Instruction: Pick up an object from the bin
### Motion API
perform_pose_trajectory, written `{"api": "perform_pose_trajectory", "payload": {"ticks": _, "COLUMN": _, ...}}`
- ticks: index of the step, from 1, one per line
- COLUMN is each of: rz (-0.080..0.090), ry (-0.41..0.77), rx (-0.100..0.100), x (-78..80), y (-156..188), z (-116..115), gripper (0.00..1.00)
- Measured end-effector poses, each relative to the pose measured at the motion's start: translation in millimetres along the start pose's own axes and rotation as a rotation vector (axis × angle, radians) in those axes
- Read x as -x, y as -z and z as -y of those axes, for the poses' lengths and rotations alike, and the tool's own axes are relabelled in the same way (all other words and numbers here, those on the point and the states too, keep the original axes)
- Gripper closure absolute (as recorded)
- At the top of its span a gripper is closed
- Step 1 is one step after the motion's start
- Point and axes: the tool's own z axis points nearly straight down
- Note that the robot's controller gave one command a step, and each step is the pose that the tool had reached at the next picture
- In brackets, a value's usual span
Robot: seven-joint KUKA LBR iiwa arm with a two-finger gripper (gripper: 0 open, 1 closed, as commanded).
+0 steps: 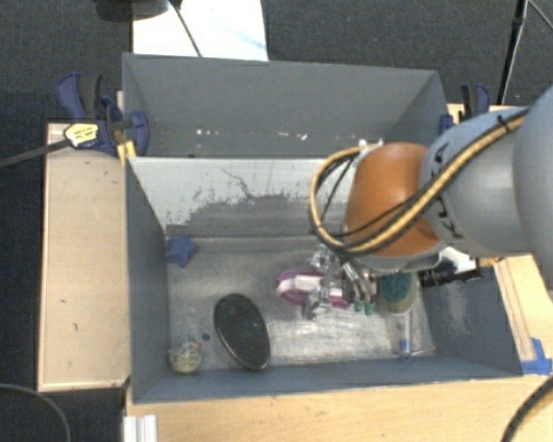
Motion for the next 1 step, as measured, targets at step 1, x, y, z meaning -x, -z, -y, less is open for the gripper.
{"api": "perform_pose_trajectory", "payload": {"ticks": 1, "rz": -0.001, "ry": 0.001, "rx": 0.0, "x": 0.6, "y": 15.0, "z": -0.3, "gripper": 1.0}}
